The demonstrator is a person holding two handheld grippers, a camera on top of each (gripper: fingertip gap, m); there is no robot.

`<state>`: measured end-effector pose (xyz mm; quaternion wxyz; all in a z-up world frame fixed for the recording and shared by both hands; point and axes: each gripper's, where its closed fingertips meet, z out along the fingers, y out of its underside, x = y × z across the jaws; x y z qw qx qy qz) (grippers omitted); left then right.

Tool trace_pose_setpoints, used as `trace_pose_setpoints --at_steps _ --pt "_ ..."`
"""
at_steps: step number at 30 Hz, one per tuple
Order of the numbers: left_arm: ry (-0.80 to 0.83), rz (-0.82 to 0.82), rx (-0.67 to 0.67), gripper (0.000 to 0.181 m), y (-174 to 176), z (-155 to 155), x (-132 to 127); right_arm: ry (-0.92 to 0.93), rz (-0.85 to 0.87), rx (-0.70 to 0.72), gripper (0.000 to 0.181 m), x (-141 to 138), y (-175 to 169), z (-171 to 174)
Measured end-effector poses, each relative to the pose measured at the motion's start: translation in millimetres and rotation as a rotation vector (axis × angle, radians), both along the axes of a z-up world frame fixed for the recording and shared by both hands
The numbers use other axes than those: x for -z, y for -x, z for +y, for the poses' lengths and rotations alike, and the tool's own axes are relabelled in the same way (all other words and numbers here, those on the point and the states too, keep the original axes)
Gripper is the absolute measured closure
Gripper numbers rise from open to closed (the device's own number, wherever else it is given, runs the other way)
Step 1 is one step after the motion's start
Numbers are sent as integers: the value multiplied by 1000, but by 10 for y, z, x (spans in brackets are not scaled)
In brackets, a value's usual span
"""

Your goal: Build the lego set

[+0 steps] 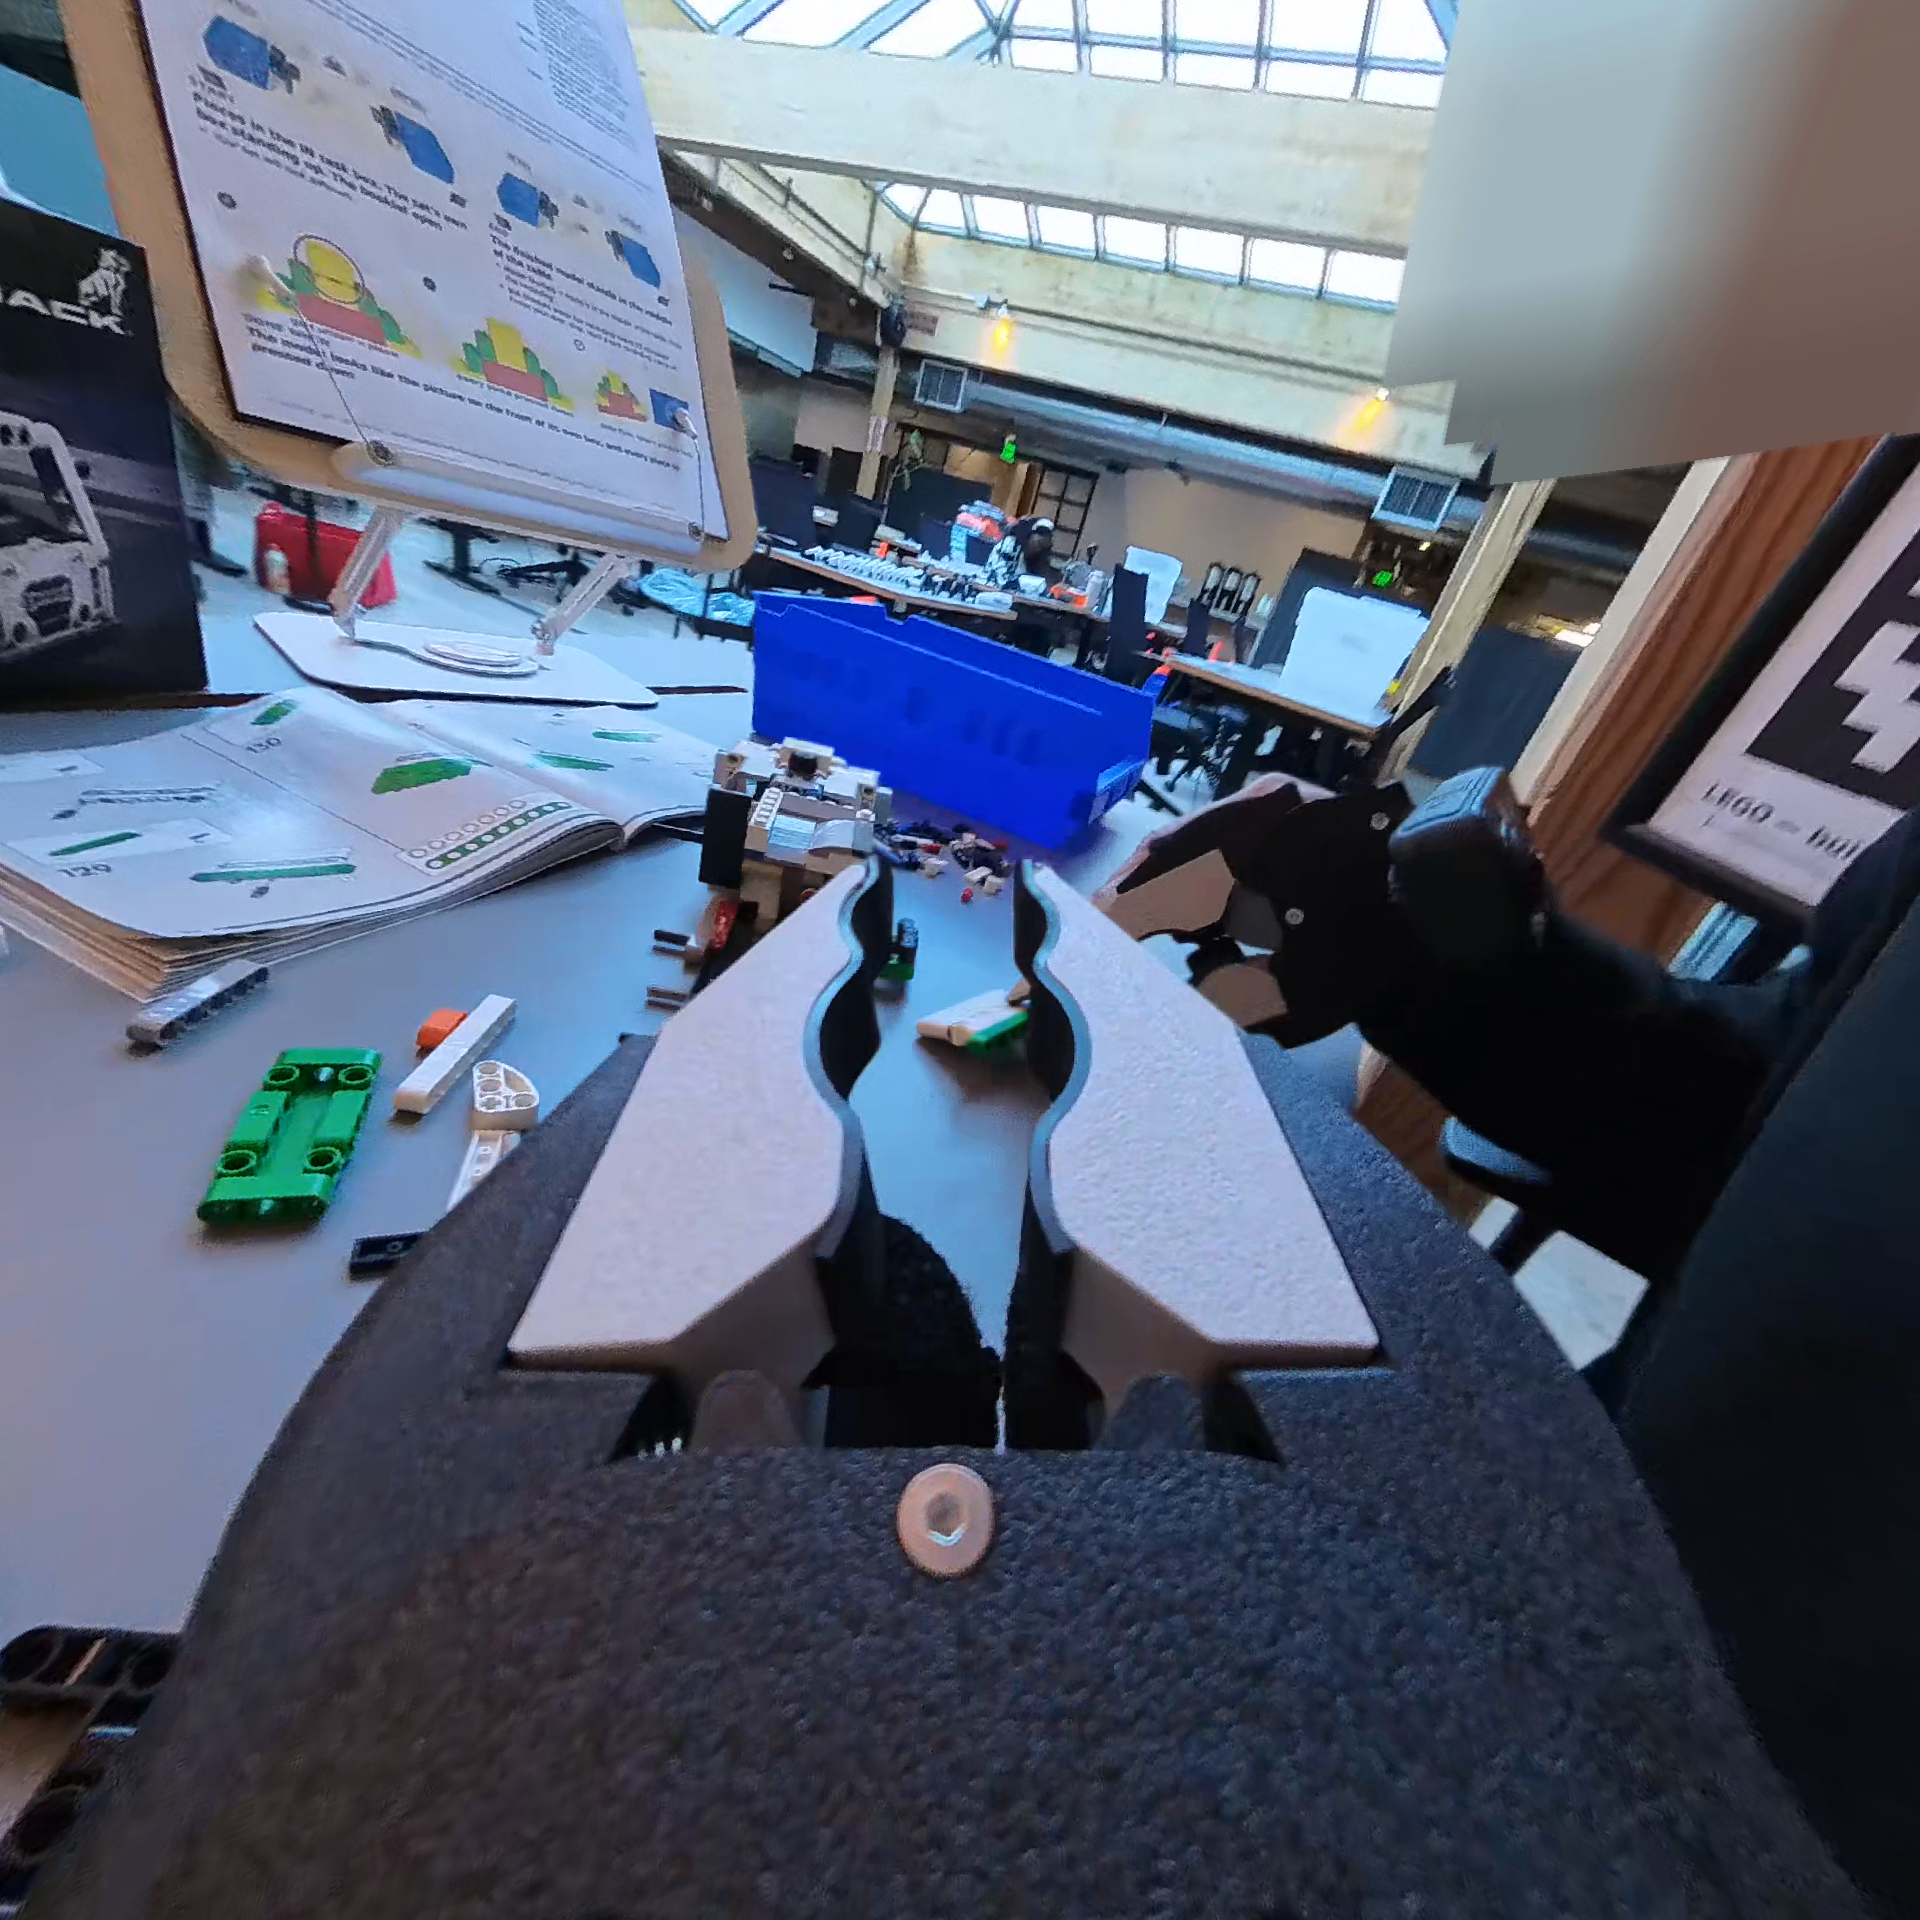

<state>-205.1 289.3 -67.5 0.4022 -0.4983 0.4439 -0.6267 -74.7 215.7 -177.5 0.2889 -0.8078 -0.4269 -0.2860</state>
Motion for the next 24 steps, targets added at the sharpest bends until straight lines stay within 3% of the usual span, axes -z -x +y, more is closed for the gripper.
trace_pose_setpoints --at_steps 13,17,19,24 --pt "-110 46 -145 160 -63 54 50 77 366 69 151 31 293 -162" --pt "-134 81 -162 160 -103 50 95 21 692 36 150 -195 446 -164" --pt "-137 103 -159 159 -128 47 124 -50 859 82 149 -346 319 -120" --pt "-159 171 -131 157 -202 -4 222 -358 1138 318 150 -601 -429 -9"
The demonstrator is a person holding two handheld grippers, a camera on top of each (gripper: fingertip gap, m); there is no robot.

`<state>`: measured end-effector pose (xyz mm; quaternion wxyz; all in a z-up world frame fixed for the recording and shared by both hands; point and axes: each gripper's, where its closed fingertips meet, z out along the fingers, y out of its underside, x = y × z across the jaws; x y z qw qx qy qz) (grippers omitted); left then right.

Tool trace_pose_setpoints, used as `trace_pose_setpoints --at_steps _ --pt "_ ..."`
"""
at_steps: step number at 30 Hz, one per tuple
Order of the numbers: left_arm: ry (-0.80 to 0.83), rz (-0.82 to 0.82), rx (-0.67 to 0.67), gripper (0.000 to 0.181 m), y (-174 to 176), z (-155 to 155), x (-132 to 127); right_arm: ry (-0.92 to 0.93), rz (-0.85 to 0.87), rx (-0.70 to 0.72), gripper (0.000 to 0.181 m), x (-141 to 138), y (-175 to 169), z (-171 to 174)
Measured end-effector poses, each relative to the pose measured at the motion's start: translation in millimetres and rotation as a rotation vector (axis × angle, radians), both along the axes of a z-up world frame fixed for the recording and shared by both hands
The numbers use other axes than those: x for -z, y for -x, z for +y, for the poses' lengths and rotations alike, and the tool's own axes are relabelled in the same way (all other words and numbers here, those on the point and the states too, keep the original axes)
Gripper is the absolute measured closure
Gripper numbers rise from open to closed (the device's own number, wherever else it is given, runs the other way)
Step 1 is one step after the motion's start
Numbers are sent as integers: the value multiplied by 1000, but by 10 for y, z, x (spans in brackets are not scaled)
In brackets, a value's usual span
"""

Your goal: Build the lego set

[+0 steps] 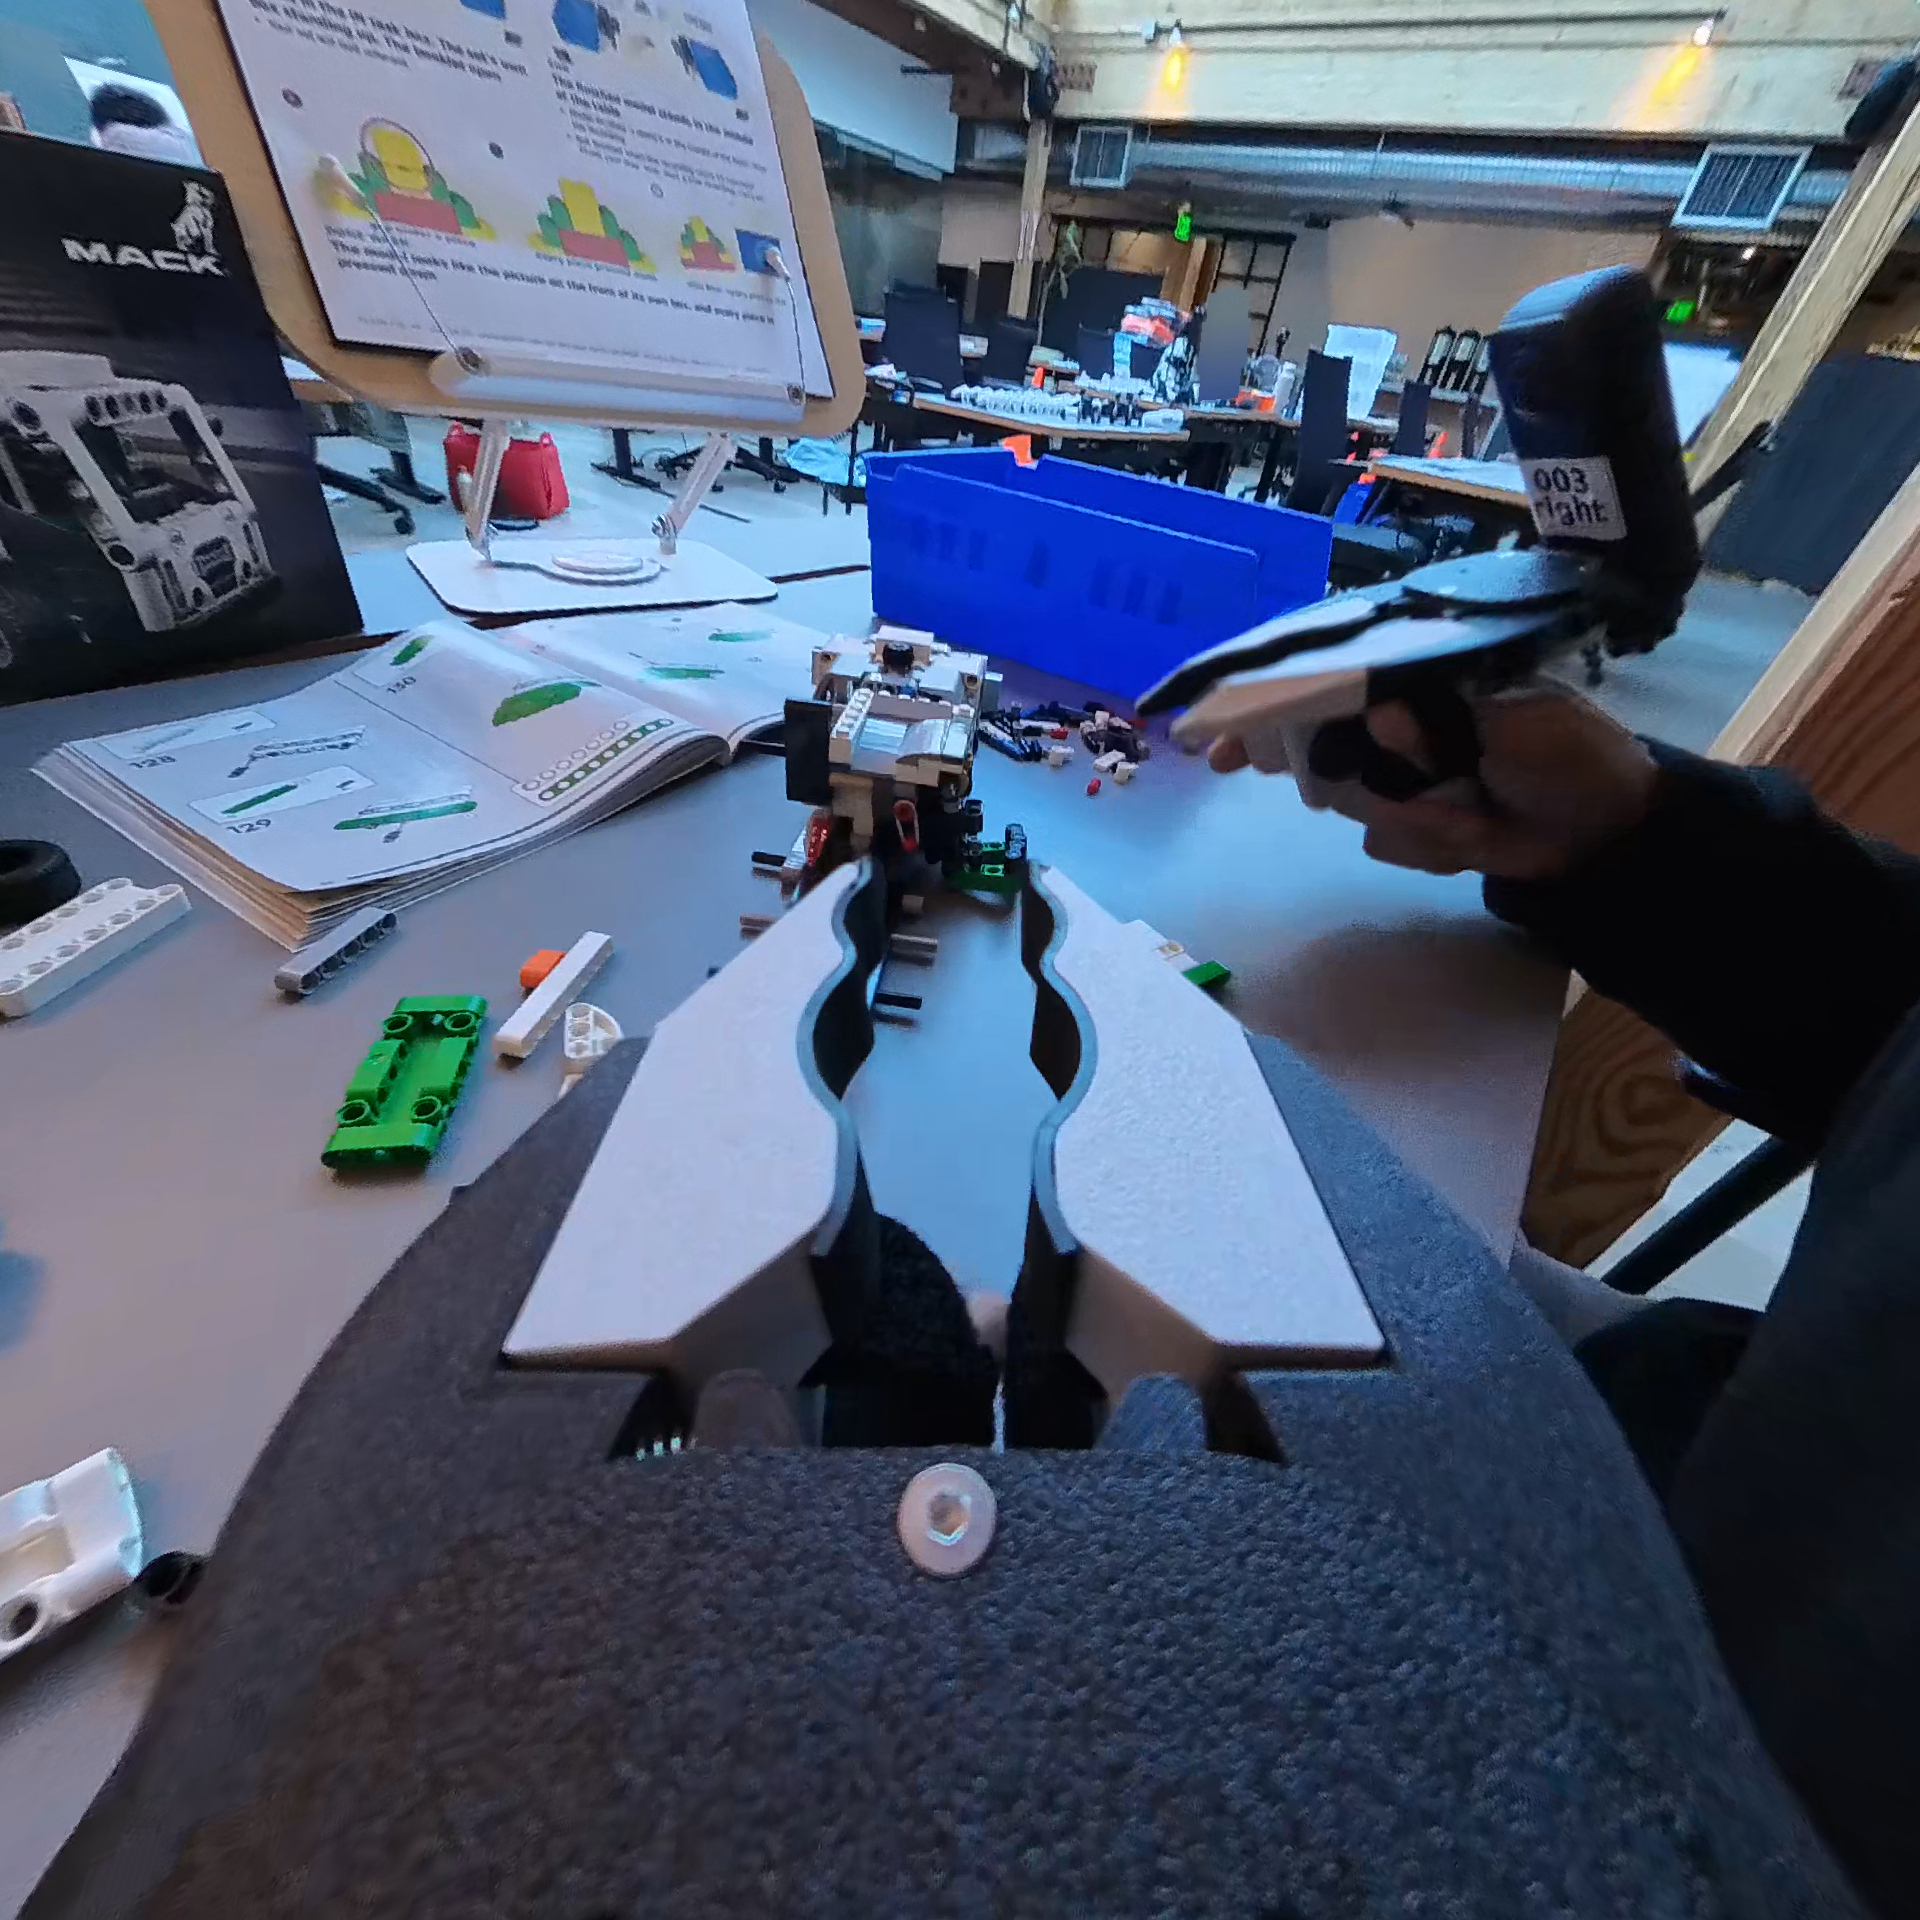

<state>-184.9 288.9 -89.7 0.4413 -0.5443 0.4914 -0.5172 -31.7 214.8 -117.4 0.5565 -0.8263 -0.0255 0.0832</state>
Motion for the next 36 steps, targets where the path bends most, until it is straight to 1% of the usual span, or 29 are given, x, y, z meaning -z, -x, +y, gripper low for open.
trace_pose_setpoints --at_steps 3,5,8,13,15,17,20,24,36 --pt "-10 33 -9 158 -34 3 47 -119 103 148 150 -143 -363 -34" --pt "-6 58 -18 159 -59 19 83 -184 131 192 150 -229 -498 -66" --pt "14 105 -24 159 -102 46 153 -193 89 216 150 -202 -599 -79" --pt "15 143 -47 158 -132 81 212 -196 -7 209 152 -129 -595 -50" --pt "25 146 -56 158 -134 102 218 -214 -21 192 154 -161 -560 -46" --pt "37 149 -65 158 -135 125 226 -241 -48 203 159 -194 -569 -56" --pt "55 165 -69 158 -146 147 253 -210 -28 175 158 -133 -535 -24" --pt "79 182 -66 158 -161 161 283 -194 -26 171 158 -111 -537 0" --pt "95 188 -61 158 -168 167 296 -198 12 160 159 -117 -540 0"
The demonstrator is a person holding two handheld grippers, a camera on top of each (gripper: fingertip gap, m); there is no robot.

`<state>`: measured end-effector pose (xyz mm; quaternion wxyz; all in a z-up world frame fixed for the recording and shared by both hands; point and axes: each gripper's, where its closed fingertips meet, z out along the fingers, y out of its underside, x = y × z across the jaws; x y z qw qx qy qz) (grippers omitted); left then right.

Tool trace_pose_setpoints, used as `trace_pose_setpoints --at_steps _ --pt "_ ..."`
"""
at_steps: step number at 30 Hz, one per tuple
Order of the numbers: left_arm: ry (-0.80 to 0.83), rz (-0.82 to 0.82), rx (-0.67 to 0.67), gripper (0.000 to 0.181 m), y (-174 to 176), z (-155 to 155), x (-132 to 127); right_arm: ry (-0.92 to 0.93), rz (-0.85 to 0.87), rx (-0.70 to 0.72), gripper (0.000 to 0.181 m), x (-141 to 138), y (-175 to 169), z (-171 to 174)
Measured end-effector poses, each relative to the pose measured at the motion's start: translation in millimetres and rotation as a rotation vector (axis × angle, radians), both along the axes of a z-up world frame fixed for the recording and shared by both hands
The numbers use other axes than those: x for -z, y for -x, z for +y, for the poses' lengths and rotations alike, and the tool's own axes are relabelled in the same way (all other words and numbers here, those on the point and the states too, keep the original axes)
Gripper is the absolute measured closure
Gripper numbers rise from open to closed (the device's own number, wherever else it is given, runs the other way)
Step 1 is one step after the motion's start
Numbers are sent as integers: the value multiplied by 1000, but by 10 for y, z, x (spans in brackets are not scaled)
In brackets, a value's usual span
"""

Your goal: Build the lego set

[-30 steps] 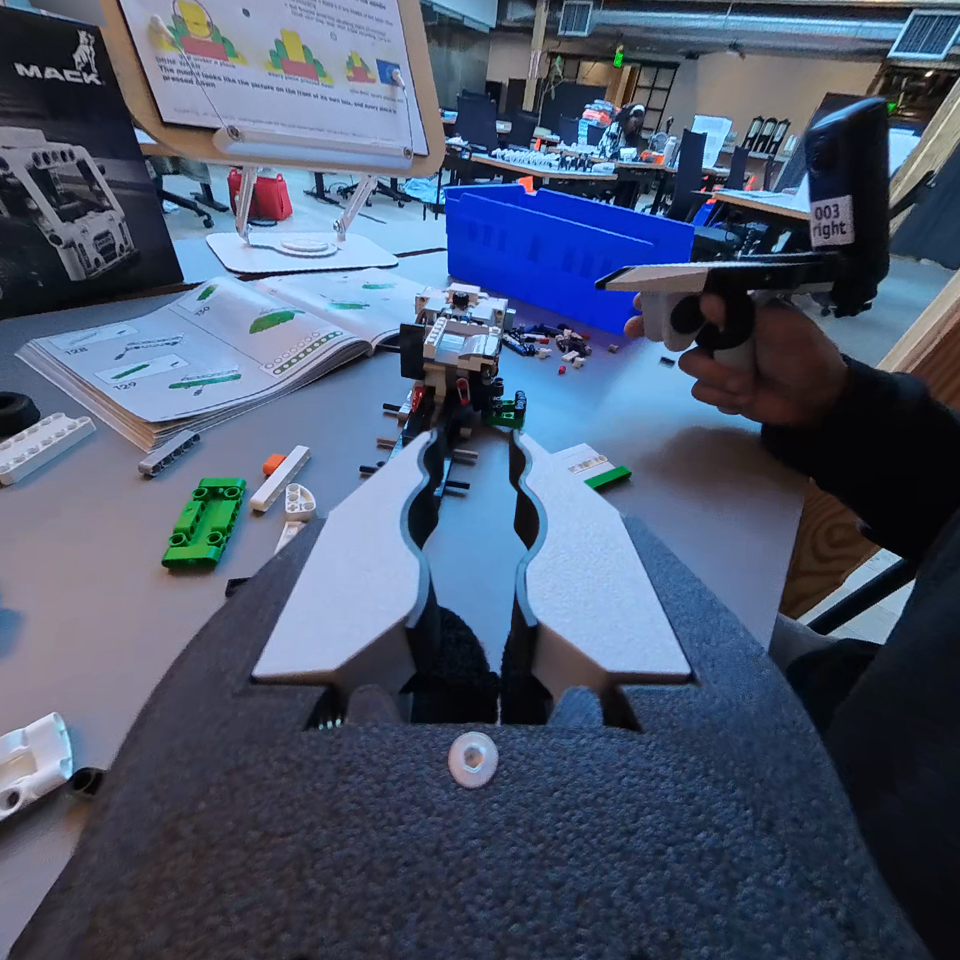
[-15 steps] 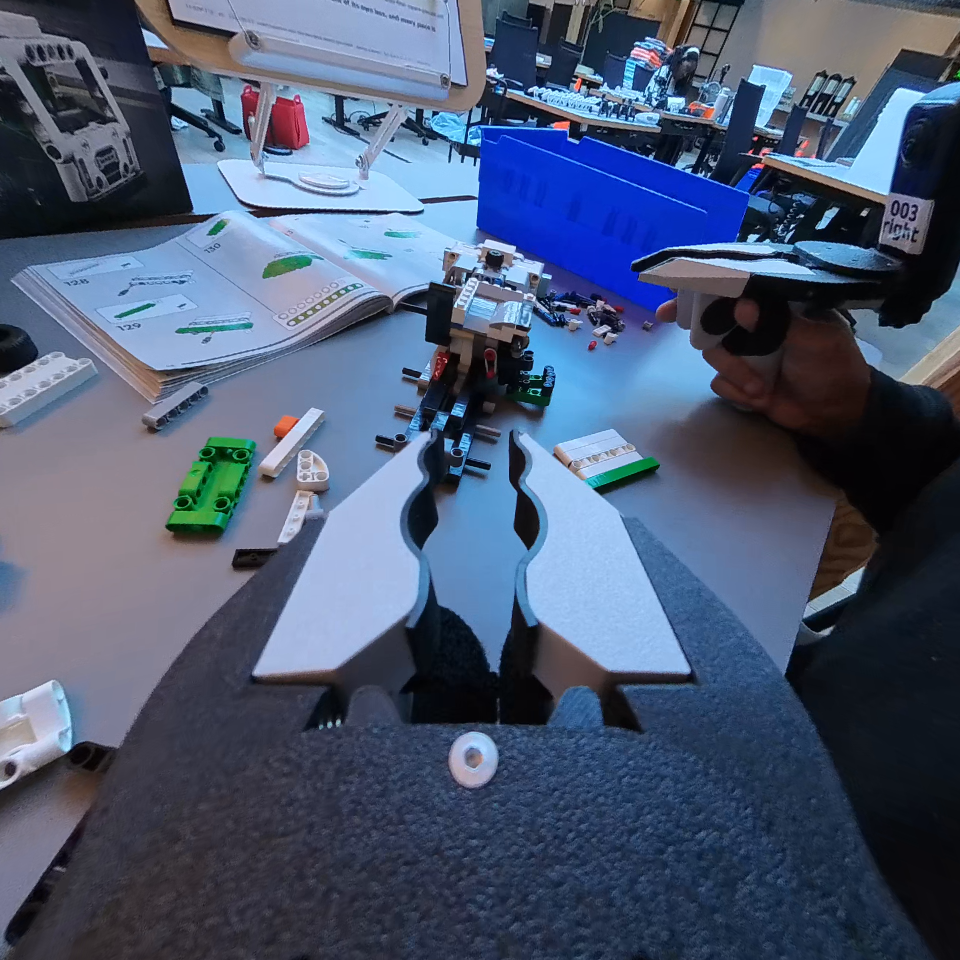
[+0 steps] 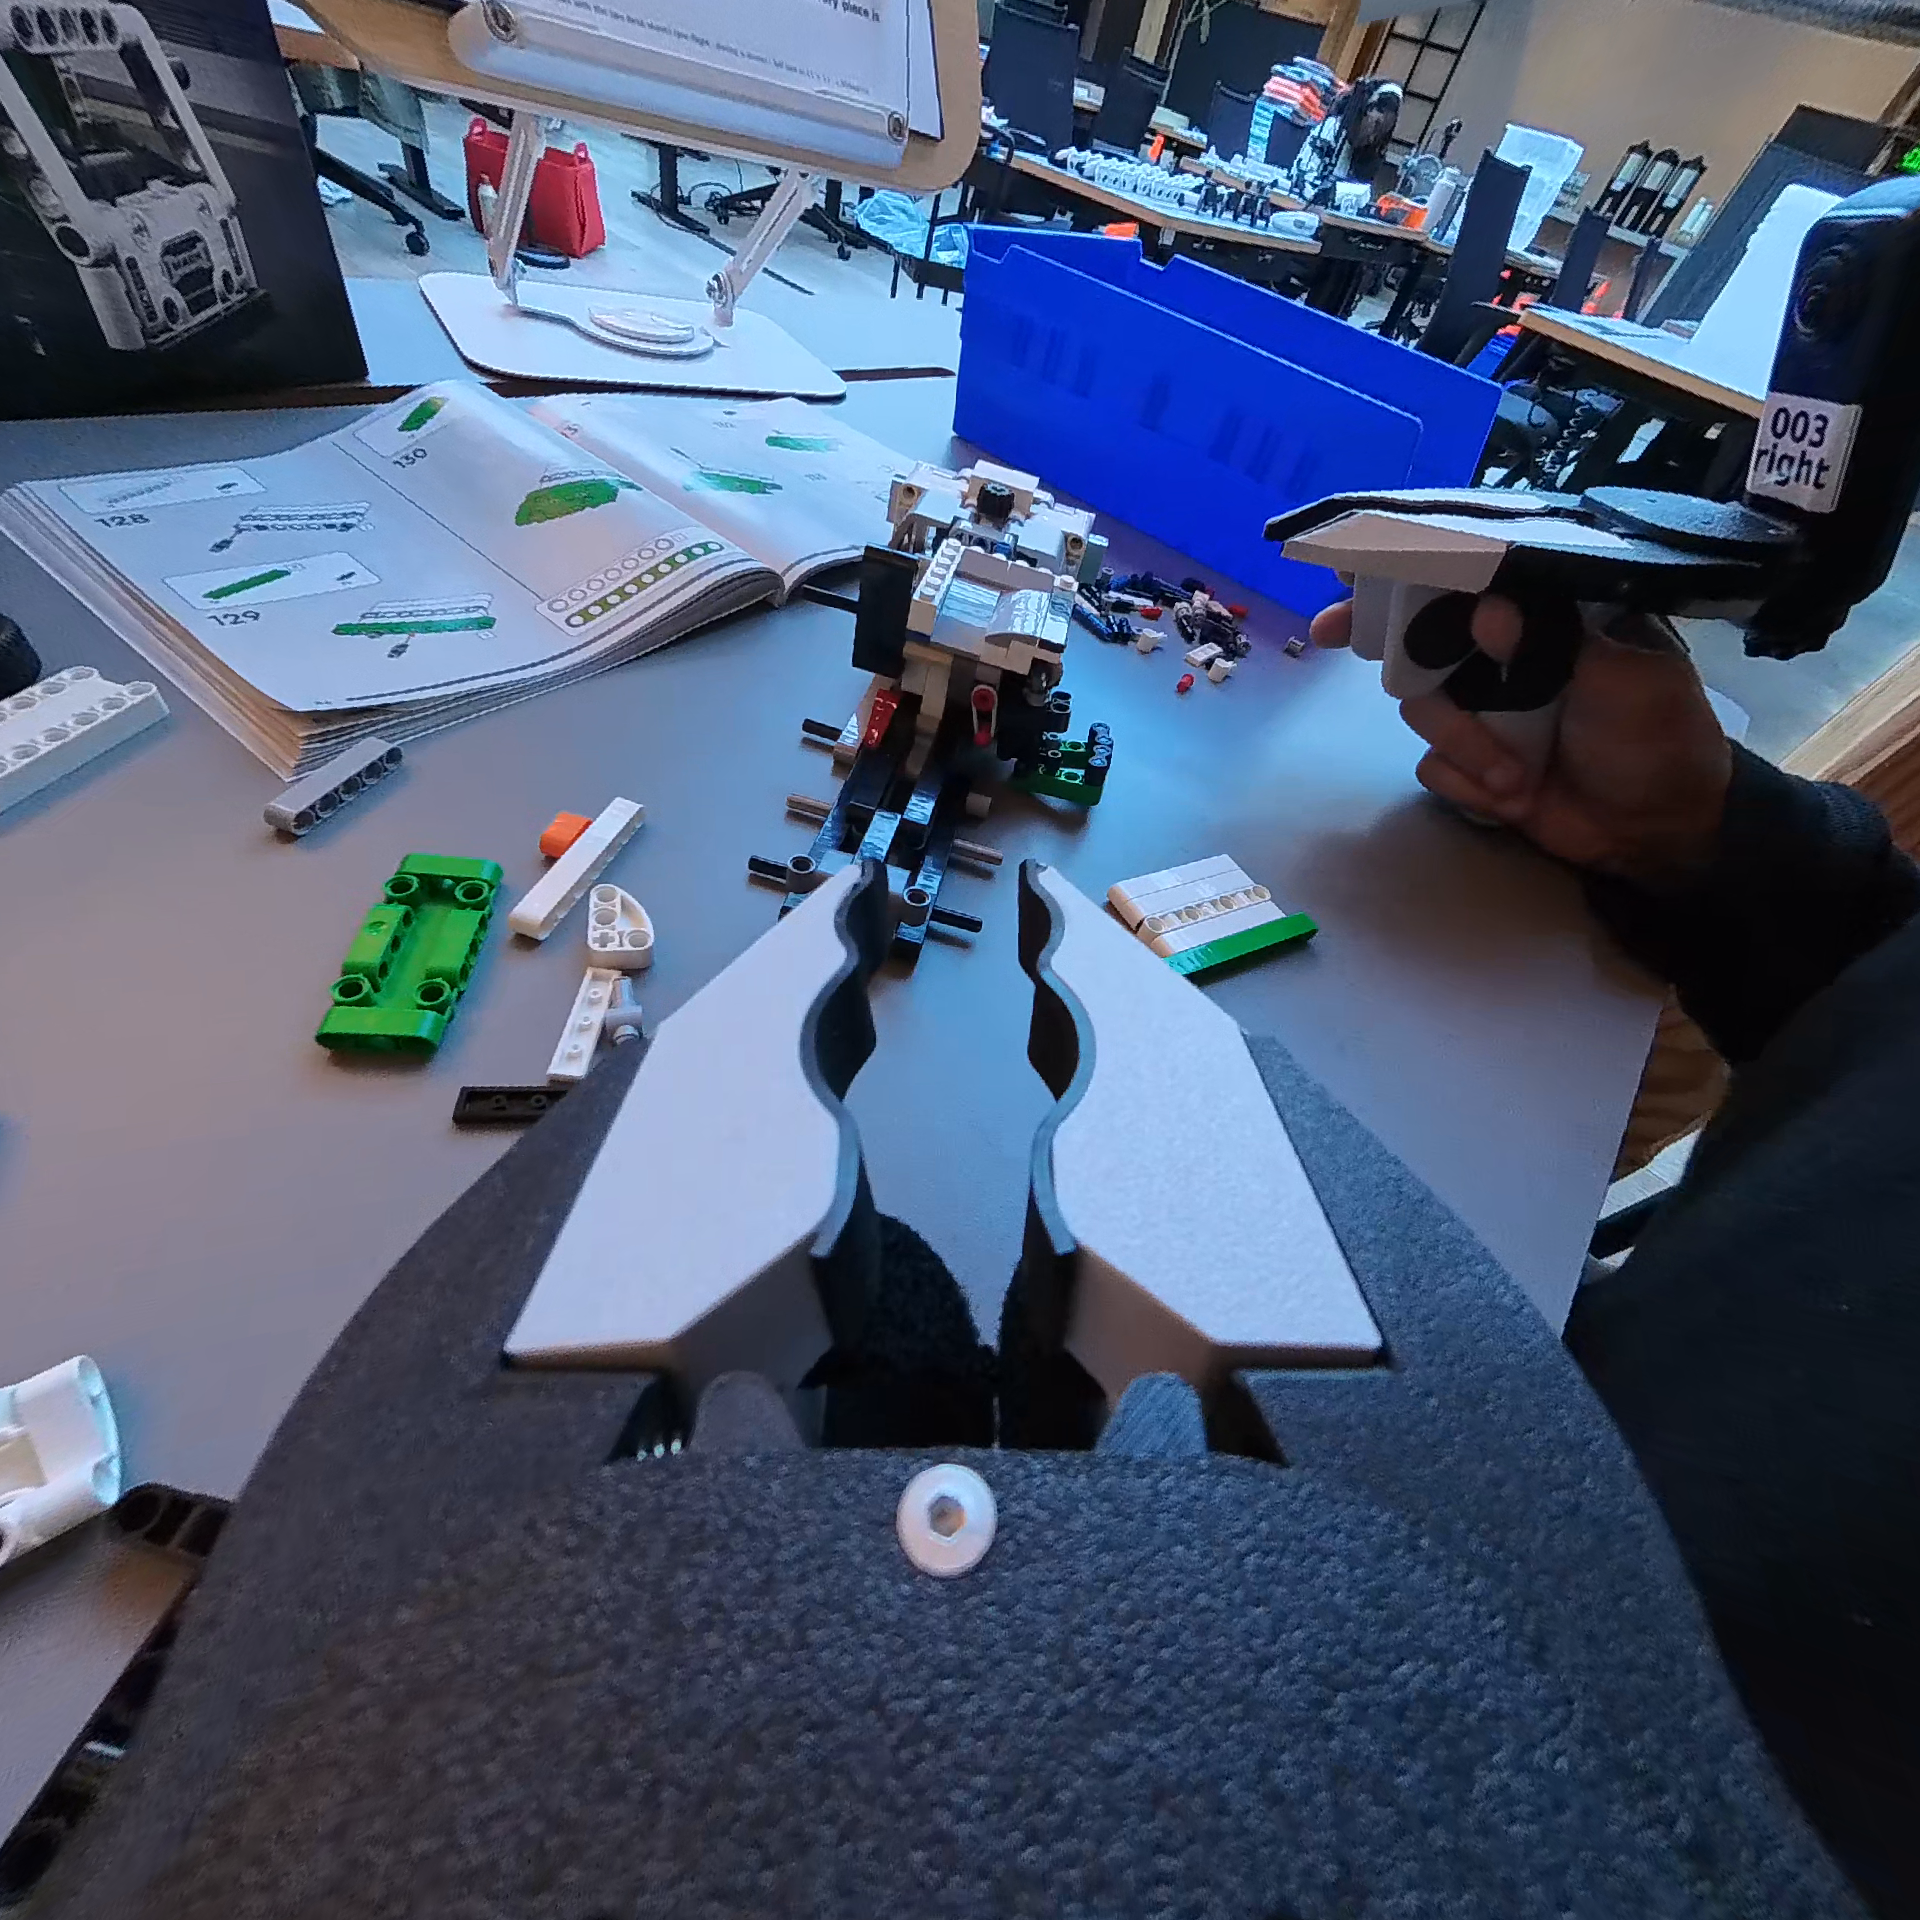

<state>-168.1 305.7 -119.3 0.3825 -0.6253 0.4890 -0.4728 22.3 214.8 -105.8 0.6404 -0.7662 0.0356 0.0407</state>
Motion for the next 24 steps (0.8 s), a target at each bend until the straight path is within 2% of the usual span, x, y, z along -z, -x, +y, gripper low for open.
trace_pose_setpoints --at_steps 10,14,19,24 --pt "-3 -93 -45 158 86 64 -140 -15 4 -2 159 -20 14 -21" --pt "31 -203 -126 159 221 212 -285 -18 -5 1 159 -26 20 -27" --pt "44 -340 -319 161 543 527 -446 -19 -5 -1 160 -26 34 -36" --pt "94 -380 -321 160 595 565 -467 -13 -10 -1 160 -18 36 -31"
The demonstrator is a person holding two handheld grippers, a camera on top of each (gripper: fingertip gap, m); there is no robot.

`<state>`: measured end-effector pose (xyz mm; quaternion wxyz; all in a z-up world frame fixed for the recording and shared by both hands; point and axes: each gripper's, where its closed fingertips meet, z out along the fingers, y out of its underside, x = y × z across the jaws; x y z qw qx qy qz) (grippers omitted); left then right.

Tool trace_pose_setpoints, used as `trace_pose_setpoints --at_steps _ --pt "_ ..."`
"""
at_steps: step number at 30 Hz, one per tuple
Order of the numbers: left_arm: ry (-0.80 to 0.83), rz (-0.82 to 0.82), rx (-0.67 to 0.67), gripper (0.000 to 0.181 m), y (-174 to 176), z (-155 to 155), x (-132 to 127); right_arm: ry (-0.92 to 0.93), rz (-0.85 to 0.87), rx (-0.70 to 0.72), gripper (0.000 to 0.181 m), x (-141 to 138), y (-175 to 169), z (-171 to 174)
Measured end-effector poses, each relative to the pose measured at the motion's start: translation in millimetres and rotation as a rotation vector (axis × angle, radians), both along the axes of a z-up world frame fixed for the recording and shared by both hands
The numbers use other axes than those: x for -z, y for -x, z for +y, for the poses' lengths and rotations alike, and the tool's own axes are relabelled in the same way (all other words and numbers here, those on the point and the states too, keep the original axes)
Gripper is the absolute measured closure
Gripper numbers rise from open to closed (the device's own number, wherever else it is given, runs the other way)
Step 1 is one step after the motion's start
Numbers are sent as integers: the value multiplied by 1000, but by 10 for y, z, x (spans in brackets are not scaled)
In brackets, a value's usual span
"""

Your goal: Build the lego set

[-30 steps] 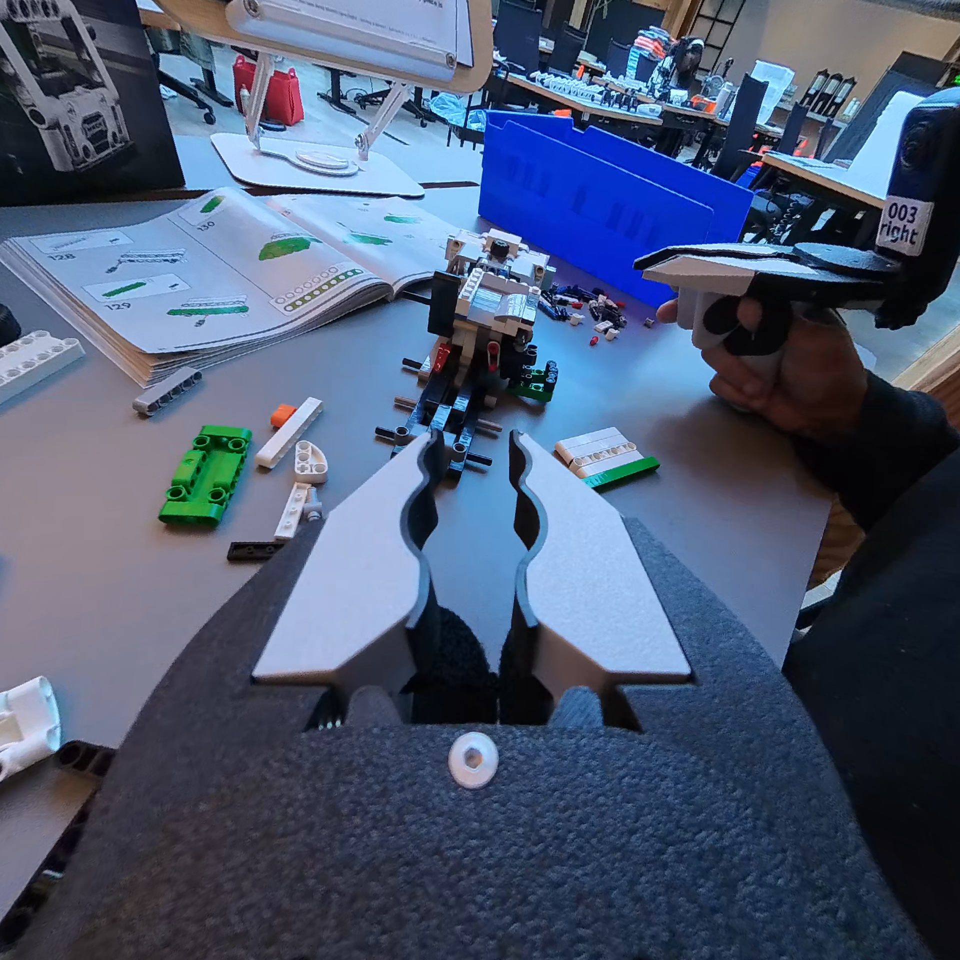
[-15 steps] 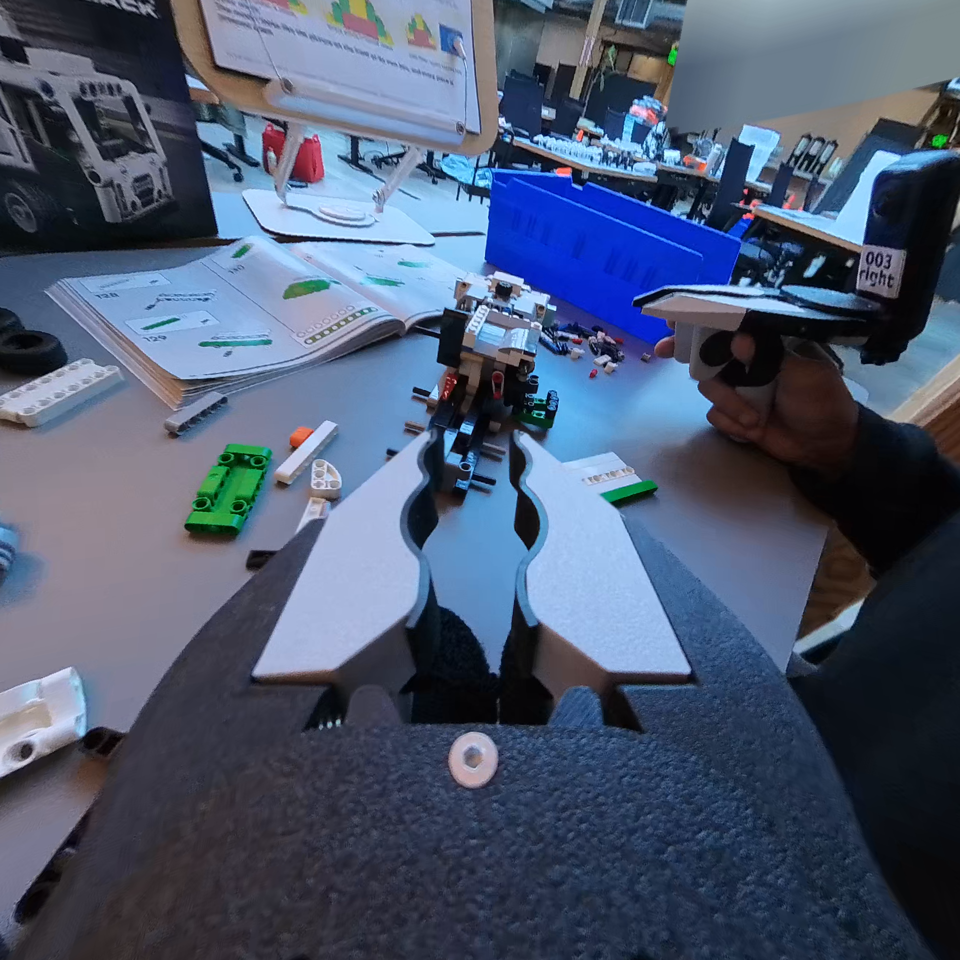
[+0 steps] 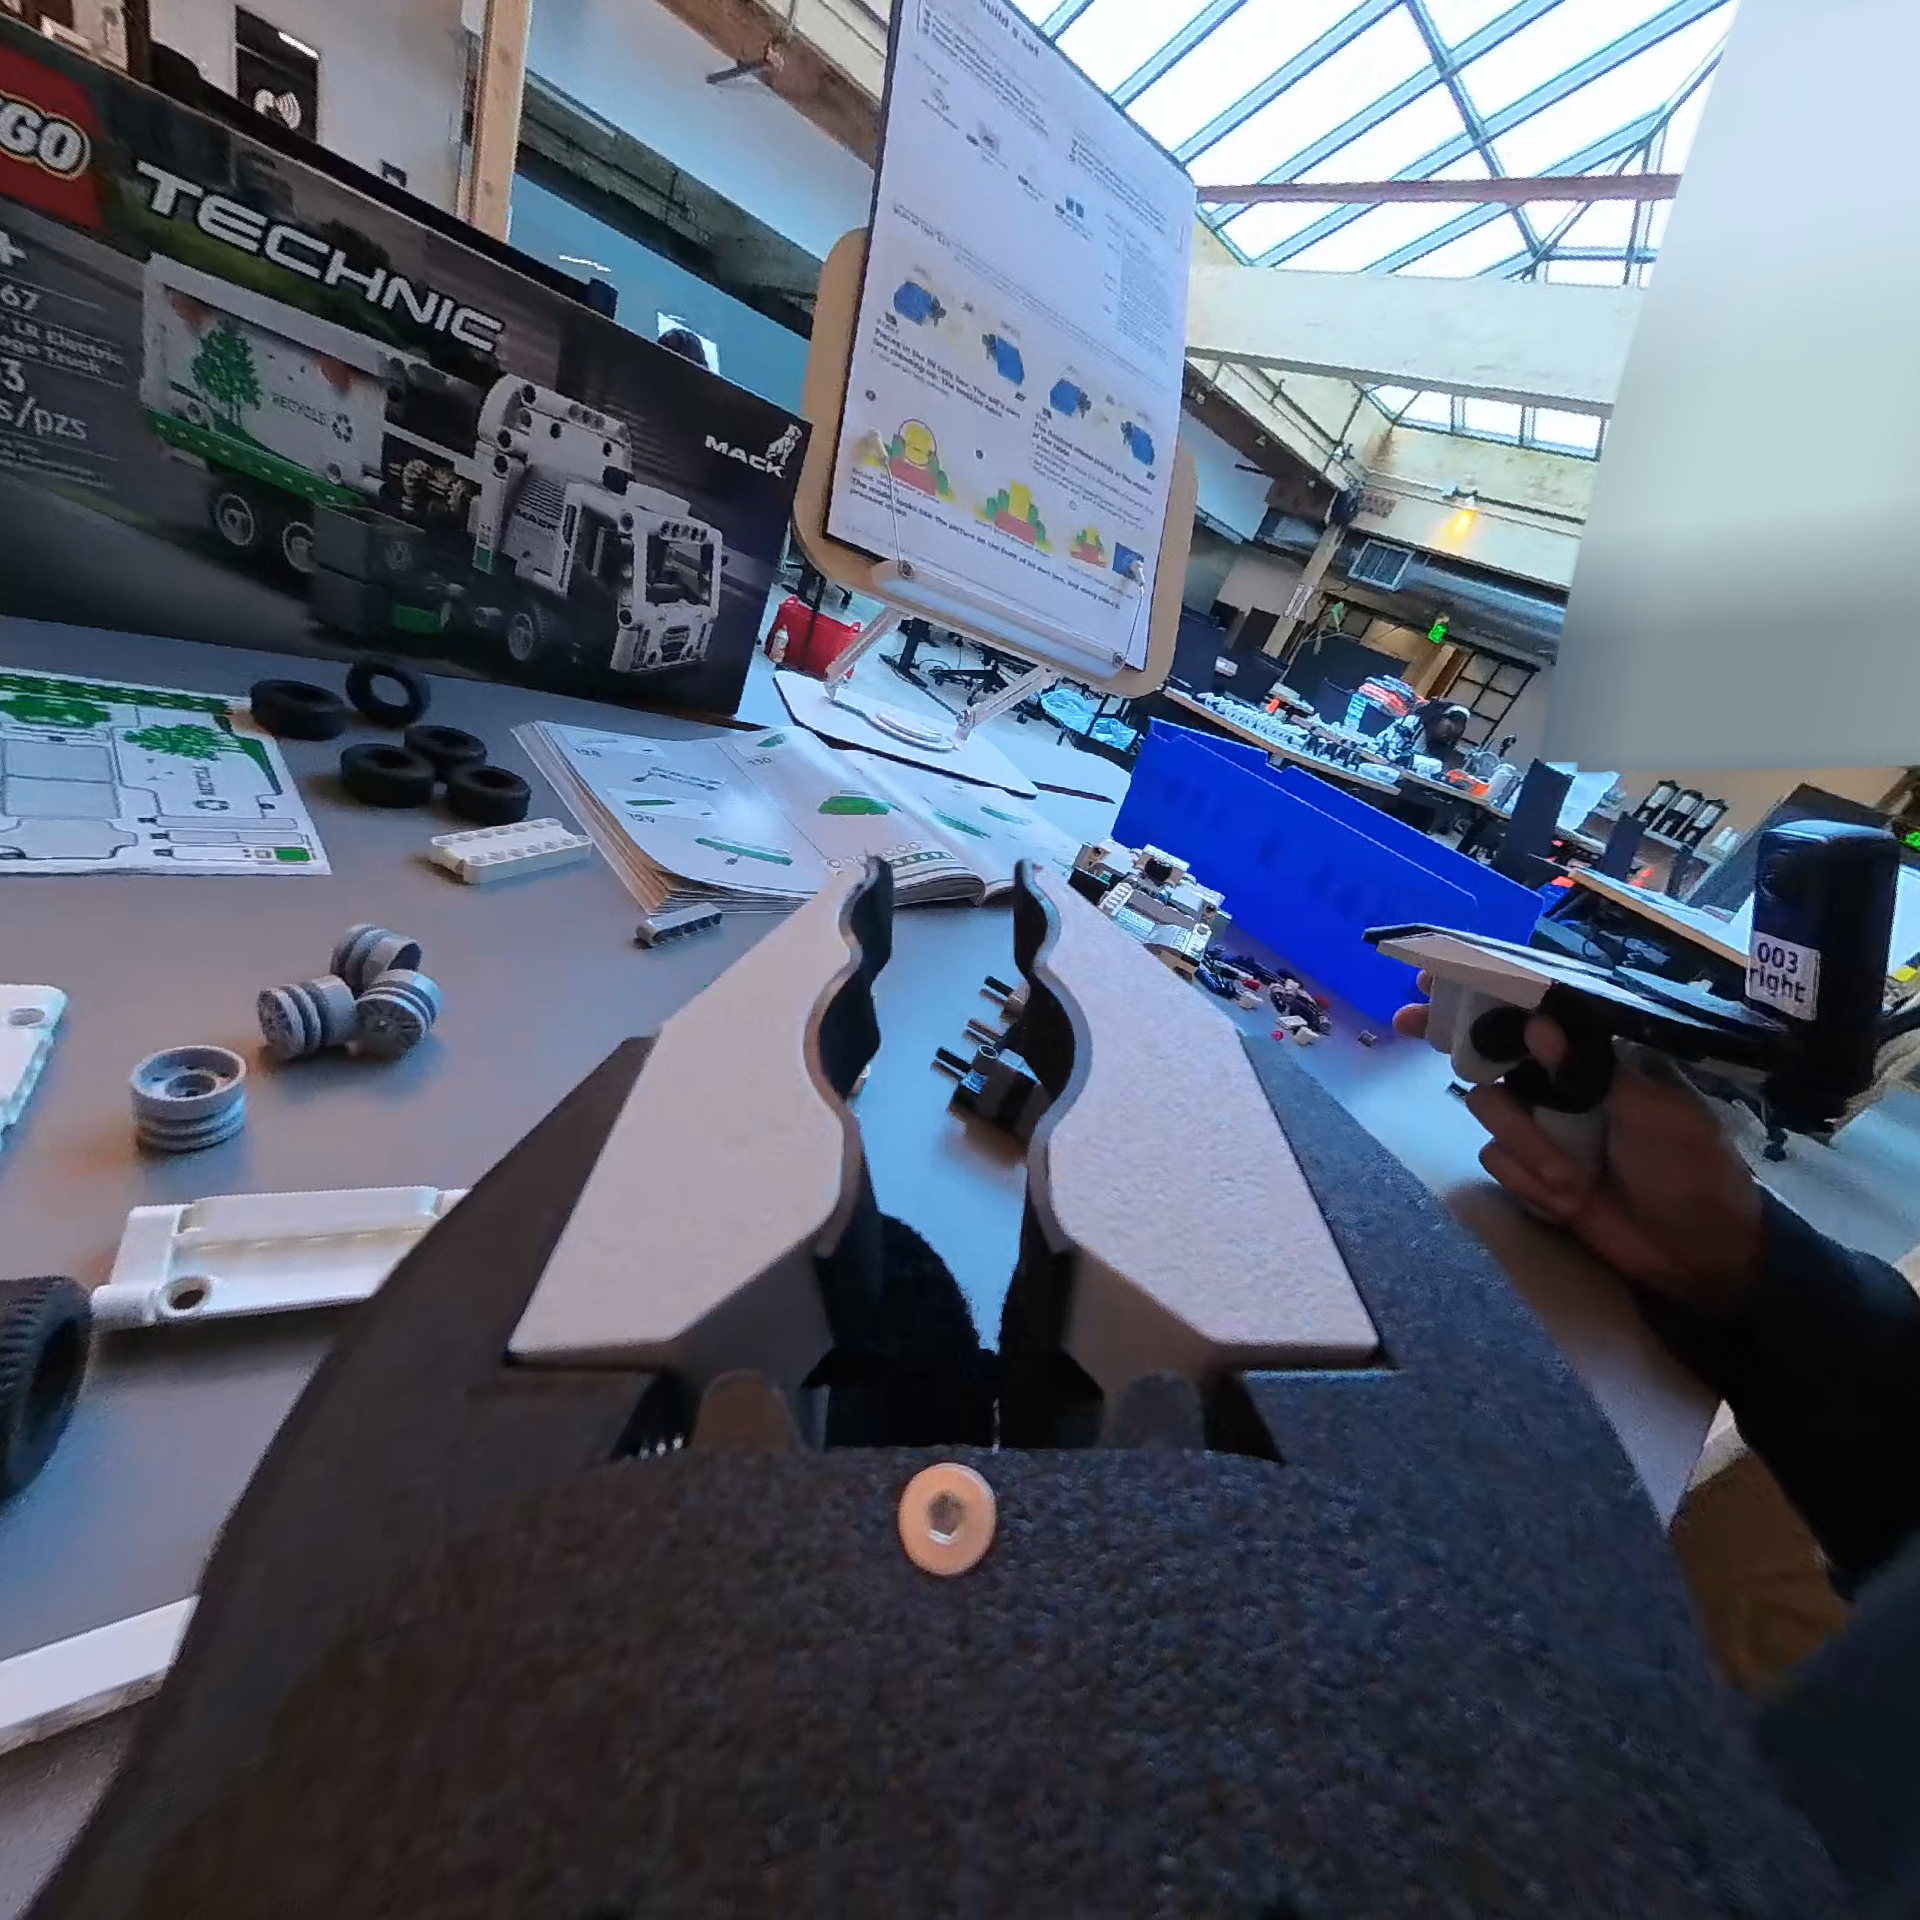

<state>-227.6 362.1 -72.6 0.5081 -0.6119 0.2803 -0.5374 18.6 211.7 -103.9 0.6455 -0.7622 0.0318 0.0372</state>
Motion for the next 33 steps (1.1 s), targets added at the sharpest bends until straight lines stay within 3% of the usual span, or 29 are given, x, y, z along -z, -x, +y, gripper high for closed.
trace_pose_setpoints --at_steps 7,27,30,33 --pt "-22 47 69 160 -113 -116 42 -6 -2 0 160 -9 2 -7" --pt "-8 36 71 160 -103 -103 37 -12 -23 -8 161 -19 39 -19" --pt "-11 31 59 160 -89 -91 28 -22 -29 23 161 -34 -12 -53" --pt "-20 21 16 161 -32 -42 7 -33 -55 155 158 -95 -258 -191"
